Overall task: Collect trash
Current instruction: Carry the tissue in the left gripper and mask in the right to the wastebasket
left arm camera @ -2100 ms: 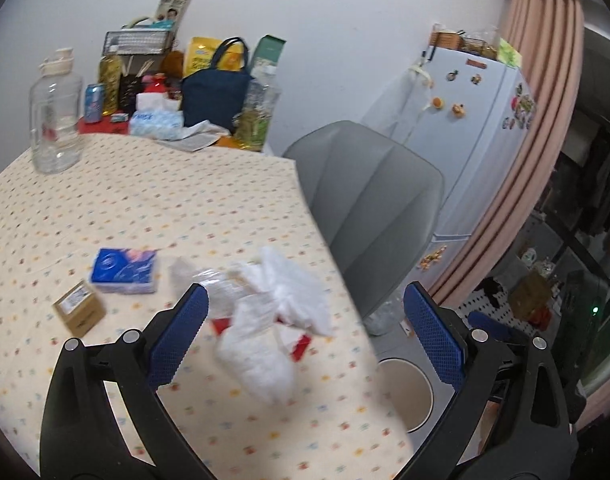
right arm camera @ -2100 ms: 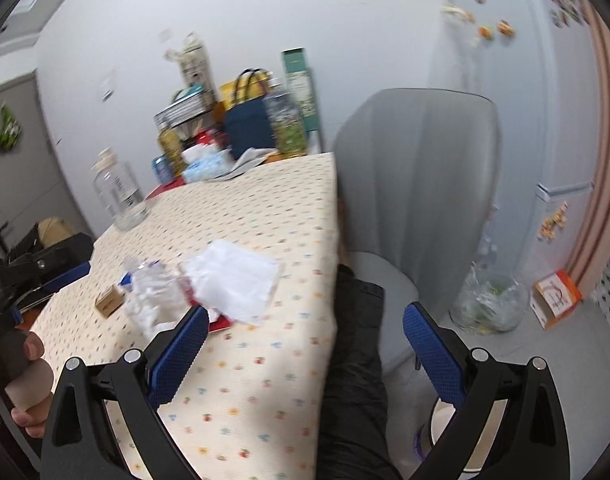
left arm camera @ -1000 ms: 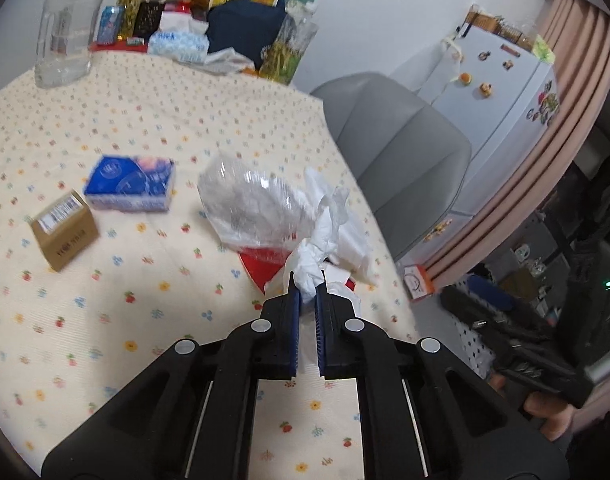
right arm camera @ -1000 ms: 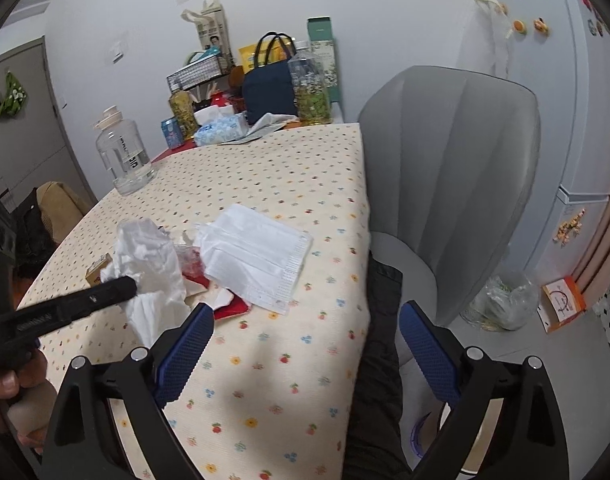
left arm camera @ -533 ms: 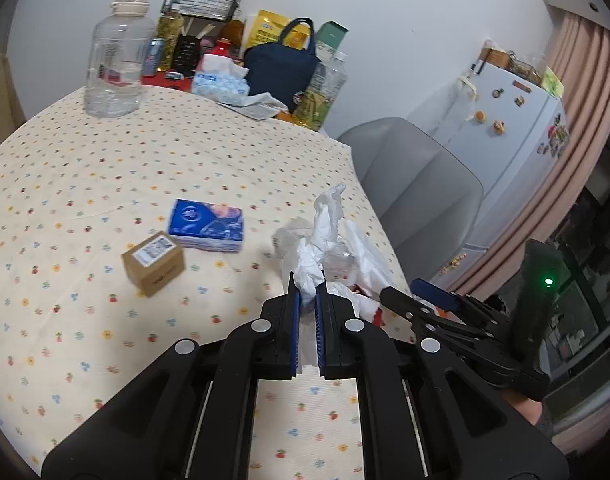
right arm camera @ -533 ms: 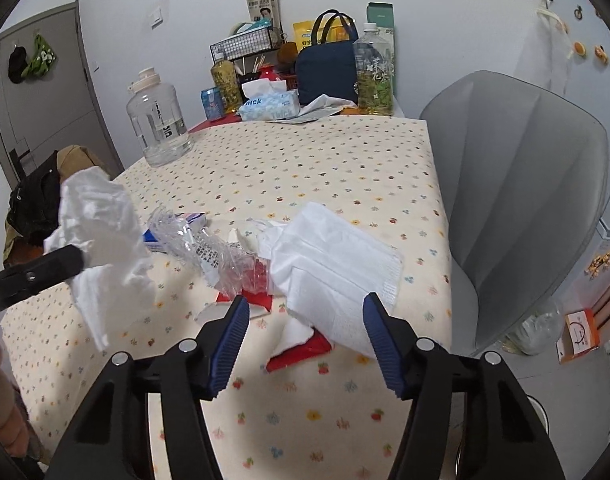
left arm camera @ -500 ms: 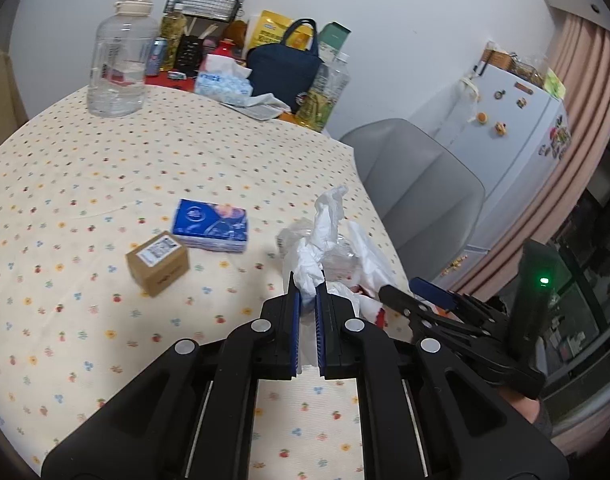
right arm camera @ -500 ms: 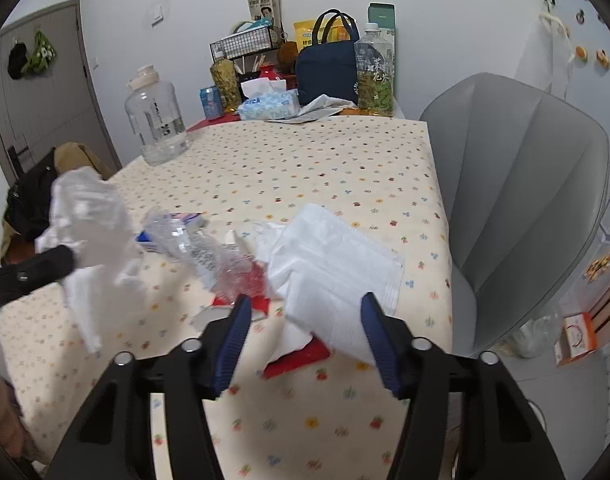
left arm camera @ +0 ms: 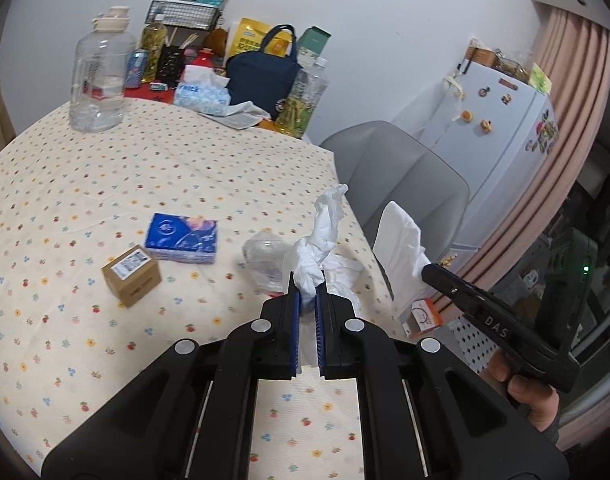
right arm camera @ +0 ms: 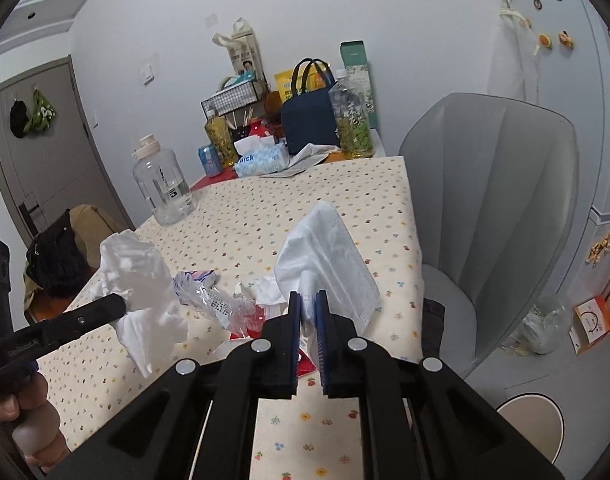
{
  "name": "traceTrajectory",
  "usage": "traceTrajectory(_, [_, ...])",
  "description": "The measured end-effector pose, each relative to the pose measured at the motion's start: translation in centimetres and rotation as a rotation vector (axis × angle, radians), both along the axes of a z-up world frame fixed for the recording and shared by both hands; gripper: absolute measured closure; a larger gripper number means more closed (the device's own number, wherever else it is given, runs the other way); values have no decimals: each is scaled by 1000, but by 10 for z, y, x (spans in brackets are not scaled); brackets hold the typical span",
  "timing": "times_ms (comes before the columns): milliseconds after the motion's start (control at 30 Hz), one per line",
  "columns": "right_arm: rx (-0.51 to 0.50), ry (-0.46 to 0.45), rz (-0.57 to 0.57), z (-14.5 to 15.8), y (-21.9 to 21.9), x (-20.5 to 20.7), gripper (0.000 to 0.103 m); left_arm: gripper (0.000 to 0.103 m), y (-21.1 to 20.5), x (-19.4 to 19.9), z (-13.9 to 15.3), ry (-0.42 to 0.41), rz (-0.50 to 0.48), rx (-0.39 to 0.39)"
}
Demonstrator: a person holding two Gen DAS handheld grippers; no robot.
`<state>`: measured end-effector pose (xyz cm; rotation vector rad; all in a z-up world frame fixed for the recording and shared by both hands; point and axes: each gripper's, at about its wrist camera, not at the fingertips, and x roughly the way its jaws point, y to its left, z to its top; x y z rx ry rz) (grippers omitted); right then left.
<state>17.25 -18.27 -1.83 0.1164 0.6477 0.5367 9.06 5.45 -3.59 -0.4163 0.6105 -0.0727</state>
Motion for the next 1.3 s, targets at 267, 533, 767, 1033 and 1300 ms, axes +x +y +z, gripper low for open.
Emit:
traceTrajectory(267, [52,-3,-66,3,-51,-9,94,96,-35,16,8,10,-50,57])
traceTrajectory(533, [78,7,-185,-2,-121,-9,94,96,-84,41,10,10,-128,88])
traceTrajectory(767, [89,45,-265,-25,-172,-10,94,96,-122,56,8,24,-192,125])
traceTrajectory(1033, [126,138,-367,-68,-229,-3,94,96,-162,74,-5,68,-247,158])
traceTrajectory(1300, [153,186,-462,-100,-283,-8,94,96,-225,103,-14,88,-357,191])
